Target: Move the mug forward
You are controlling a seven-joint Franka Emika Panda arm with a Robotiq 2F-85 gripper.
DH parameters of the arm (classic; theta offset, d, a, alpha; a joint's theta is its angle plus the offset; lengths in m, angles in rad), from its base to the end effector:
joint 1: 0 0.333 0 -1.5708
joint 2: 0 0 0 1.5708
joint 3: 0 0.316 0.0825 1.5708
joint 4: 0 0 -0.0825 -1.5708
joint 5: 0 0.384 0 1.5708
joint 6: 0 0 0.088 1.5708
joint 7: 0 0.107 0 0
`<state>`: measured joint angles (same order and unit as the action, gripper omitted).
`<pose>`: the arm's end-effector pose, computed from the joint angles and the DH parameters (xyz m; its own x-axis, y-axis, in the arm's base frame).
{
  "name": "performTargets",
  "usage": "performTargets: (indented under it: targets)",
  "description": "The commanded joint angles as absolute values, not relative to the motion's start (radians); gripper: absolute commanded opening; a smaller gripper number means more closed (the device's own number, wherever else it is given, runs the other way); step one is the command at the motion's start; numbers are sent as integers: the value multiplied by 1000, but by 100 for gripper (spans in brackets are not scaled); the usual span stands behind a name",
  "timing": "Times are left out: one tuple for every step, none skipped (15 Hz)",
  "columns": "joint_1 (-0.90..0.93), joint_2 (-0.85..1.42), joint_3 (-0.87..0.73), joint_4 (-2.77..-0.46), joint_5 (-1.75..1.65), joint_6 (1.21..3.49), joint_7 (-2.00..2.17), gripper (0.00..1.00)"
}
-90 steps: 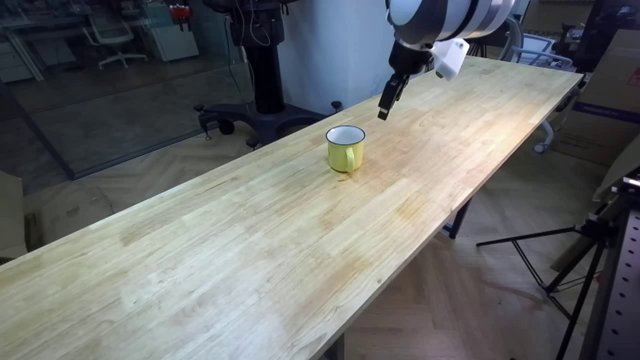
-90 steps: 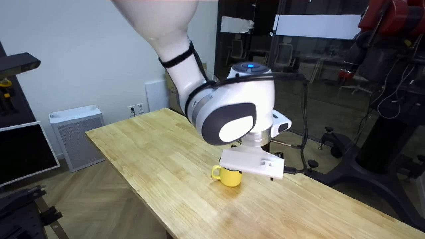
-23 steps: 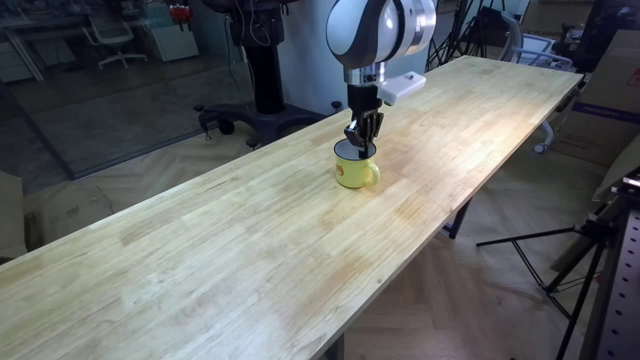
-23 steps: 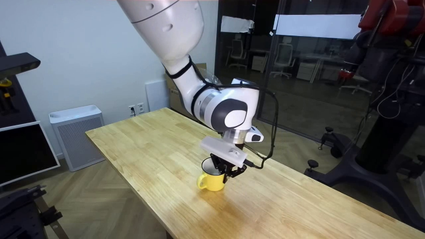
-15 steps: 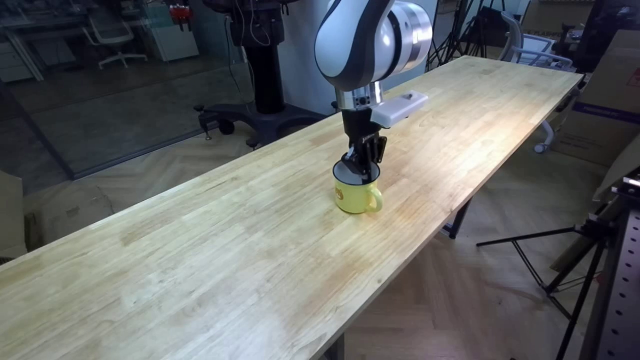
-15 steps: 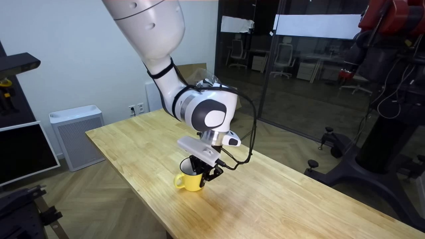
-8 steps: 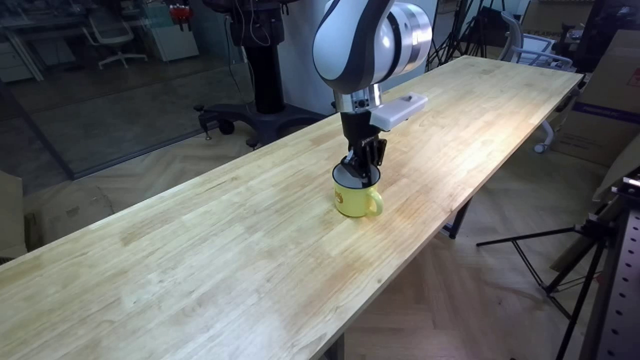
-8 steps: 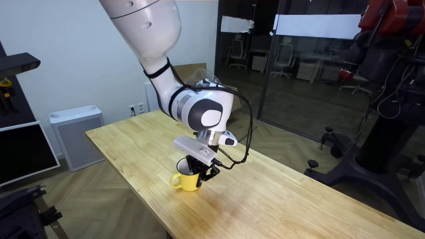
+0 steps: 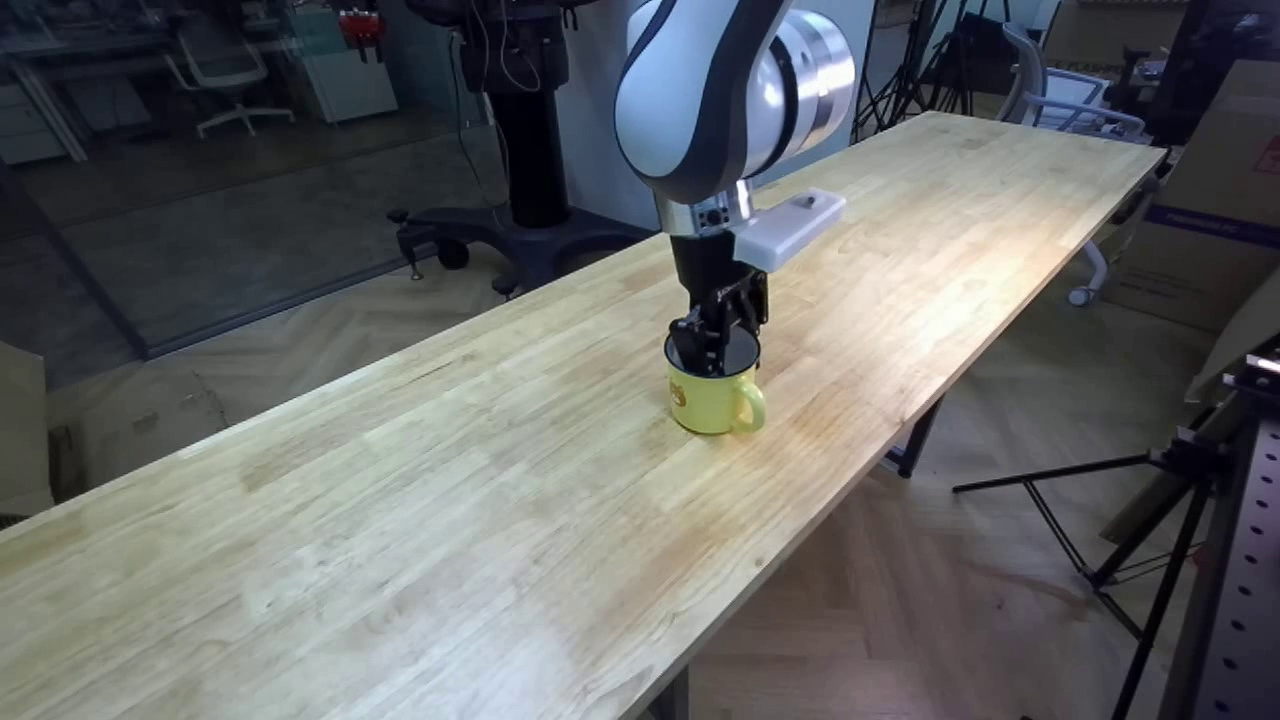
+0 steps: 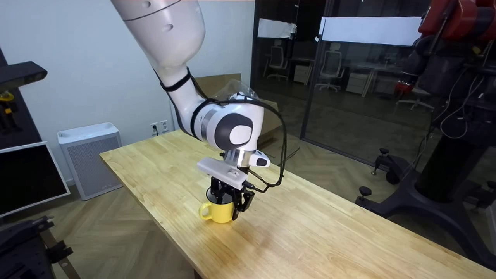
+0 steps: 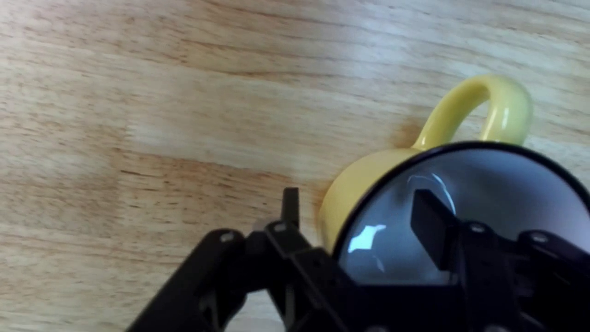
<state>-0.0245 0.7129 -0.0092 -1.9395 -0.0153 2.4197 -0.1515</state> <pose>0.5830 -0.0199 0.0935 0.9644 0.1306 -0.2300 0.1291 -0.9914 -0.0218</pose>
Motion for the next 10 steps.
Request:
performTargets:
  targets:
    - [41,671,-38,-1959,-90,2416,-72,96]
    - [57,667,-44,-1959,-112,2417,-59,99]
    - [76,661,-54,-1959,-138,2420,-41,100]
    - [99,655,-70,-1960,-168,2423,-13,100]
    - [122,649,-87,-1962,-204,2432,14,100]
    - [143,642,-105,-1964,-237,2439,45,100]
    - [161,635,-122,-1970,-268,2466,81,100]
    - [169,630,-131,-1973,-283,2480,108,100]
    - [175,626,-138,-1977,-294,2497,130,100]
    - [184,621,-147,-1983,-304,2517,154,100]
